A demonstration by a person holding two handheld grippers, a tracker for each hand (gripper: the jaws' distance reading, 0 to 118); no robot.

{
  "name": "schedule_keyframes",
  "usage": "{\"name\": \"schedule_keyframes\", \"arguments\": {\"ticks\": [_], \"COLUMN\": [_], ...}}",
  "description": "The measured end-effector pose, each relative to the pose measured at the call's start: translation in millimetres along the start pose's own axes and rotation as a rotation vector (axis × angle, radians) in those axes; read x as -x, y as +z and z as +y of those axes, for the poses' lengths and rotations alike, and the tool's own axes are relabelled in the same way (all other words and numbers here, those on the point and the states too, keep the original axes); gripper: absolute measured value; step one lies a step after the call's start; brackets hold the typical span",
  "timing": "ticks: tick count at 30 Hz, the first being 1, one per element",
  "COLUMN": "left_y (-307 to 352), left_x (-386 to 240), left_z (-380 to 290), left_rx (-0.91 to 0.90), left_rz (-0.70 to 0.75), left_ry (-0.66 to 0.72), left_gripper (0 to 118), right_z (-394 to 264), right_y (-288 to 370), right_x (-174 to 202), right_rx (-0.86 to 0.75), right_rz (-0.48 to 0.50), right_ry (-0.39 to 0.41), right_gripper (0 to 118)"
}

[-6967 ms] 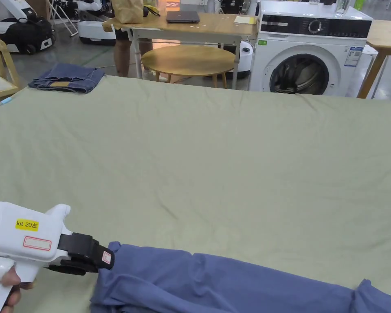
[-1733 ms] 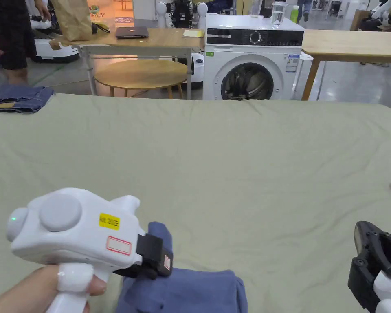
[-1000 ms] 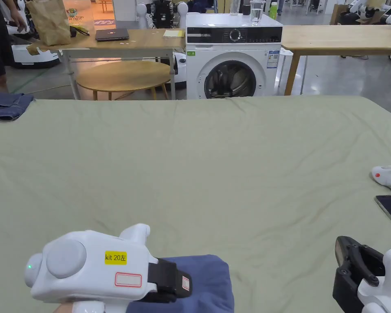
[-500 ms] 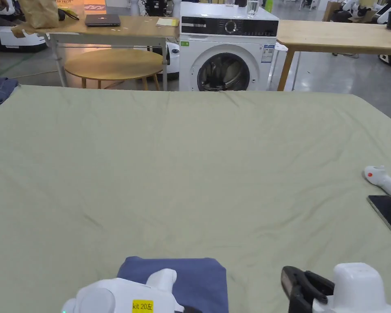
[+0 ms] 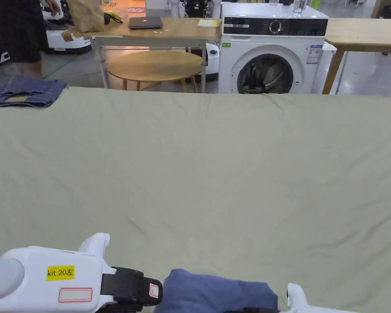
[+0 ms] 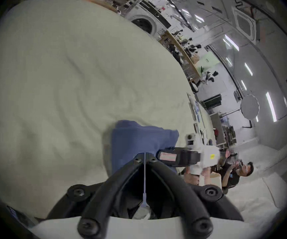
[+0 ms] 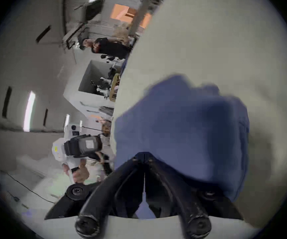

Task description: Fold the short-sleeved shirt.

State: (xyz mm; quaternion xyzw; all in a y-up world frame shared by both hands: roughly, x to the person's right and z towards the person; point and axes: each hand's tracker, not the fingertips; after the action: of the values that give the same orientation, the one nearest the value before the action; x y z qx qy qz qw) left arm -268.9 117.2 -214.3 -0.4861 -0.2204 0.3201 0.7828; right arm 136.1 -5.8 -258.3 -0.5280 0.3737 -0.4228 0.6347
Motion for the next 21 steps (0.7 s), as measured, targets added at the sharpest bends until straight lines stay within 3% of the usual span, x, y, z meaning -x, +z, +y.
{"name": "schedule_keyframes", "arguments": {"ticks": [2, 3, 5, 6, 11, 13, 14, 16, 21], "left_y": [-3.3, -6.7, -21.4, -30.9, -86.2, -106.1, -107.3, -99.1, -69.7], "left_x": [13.2, 19.2, 29.2, 34.4, 43.3, 47.9, 49.0, 55.0, 43.8], "left_z": [4.3, 5.9, 8.4, 7.9, -8.2, -15.3, -15.8, -13.0, -6.5], "left_rx": [0.014, 0.023, 0.061, 0.084, 0.242, 0.246, 0.224, 0.209, 0.174], "left_rz": [-0.054, -0.087, -0.15, -0.191, -0.251, -0.231, -0.174, -0.233, -0.201], "left_ry": [0.034, 0.047, 0.082, 0.098, 0.135, 0.127, 0.116, 0.153, 0.098], "left_gripper": [1, 29, 100, 115, 96, 50, 39, 35, 31], "right_z": [3.4, 6.2, 5.0, 5.1, 5.9, 5.2, 4.9, 5.1, 2.4], "right_y": [2.8, 5.7, 7.2, 6.2, 5.5, 5.2, 5.7, 7.0, 13.8], "right_x": [-21.7, -27.0, -26.3, -26.4, -27.4, -25.0, -22.8, -17.4, 11.2], "right_rx": [0.001, -0.016, -0.034, -0.022, -0.019, -0.017, -0.02, -0.02, -0.033], "right_rz": [0.135, 0.177, 0.176, 0.171, 0.173, 0.17, 0.16, 0.135, 0.076], "right_ry": [-0.113, -0.162, -0.177, -0.155, -0.134, -0.132, -0.127, -0.118, -0.042], "right_gripper": [1, 1, 1, 1, 1, 1, 1, 1, 1]}}
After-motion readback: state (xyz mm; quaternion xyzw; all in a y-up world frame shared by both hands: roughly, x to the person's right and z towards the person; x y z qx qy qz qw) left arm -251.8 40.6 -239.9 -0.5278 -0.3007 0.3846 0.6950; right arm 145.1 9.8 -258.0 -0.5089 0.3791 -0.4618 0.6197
